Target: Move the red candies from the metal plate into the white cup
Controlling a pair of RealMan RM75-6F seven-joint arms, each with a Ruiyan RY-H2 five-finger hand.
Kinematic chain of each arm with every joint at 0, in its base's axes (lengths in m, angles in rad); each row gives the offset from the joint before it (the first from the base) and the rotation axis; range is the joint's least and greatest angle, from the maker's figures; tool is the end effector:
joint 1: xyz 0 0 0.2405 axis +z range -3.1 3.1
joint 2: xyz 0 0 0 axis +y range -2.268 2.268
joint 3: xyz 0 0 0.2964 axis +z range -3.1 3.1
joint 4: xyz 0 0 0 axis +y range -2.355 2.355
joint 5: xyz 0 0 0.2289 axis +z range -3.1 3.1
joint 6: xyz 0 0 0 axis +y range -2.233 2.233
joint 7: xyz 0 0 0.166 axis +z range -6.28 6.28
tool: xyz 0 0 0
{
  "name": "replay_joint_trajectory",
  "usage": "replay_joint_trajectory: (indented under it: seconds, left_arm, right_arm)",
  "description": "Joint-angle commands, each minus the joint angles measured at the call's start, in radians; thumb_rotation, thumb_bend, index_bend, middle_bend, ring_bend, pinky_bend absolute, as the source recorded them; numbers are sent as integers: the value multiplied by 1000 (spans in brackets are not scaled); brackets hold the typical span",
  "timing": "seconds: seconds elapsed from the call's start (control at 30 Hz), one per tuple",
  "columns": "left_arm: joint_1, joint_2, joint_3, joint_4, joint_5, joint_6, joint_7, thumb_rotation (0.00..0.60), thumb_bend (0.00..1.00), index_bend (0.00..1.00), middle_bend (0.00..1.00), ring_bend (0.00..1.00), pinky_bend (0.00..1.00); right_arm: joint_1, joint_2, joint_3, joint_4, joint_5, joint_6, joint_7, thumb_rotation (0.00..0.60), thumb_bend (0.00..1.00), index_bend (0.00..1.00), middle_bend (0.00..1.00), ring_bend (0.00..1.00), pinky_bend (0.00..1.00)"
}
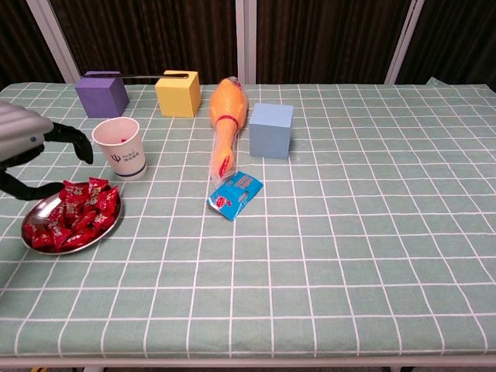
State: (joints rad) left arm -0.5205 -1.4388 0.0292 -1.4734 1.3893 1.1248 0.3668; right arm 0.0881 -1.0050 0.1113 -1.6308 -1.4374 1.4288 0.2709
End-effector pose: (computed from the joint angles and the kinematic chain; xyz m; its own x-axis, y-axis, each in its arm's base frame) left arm -0.2686 0.3137 -0.0111 0.6420 0.1902 0.7427 0.7375 -0.4179 -0.5305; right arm -0.3629 -0.2228 0.2058 0.2158 0.0240 0.9761 -0.9757 0.0433 0.2147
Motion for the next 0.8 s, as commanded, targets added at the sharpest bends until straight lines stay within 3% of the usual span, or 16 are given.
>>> replay_joint_trajectory:
  seconds: [0.03,0.37,0.8]
  left_arm:
    - [-2,-35,6,41,-17,-34,25,600,370,402,423,879,1000]
    - [-1,-86,-5,108,-88,-91,103,600,355,402,426,880,1000]
    - [1,-105,-12,127,-87,-87,145,600,351,464,481,888,1000]
  right_arm:
    - [-1,1,0,-1,1,1,-1,600,155,15,97,17,375]
    - [0,2,0,-3,4,-1,-2,600,155,15,98,17,377]
    - [1,4,0,-7,6,-3,-6,600,155,14,98,17,378]
